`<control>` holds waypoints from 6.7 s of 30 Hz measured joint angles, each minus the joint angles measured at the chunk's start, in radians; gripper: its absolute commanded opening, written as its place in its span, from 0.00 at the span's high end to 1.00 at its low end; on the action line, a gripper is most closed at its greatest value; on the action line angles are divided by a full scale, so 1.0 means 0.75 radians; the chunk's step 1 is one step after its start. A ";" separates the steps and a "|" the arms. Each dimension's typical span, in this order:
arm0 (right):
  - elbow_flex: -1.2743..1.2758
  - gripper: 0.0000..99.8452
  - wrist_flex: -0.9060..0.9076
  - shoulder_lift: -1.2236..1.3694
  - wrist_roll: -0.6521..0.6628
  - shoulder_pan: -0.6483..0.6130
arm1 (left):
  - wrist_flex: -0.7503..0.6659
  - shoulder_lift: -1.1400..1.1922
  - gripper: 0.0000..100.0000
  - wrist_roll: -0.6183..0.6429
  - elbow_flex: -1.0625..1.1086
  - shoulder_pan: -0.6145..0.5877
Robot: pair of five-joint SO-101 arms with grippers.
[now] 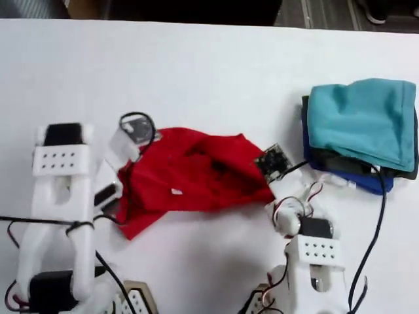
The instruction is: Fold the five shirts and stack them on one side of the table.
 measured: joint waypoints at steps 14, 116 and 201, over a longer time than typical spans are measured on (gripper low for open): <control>0.119 0.98 -0.110 -0.008 -0.049 -0.043 | -0.280 0.413 0.75 0.491 -0.313 0.131; 0.123 0.98 -0.110 -0.008 -0.049 -0.047 | -0.501 0.675 0.97 0.755 -0.151 0.245; -1.281 0.77 0.808 1.315 -0.354 -0.687 | -0.248 0.677 0.97 0.524 -0.691 -0.532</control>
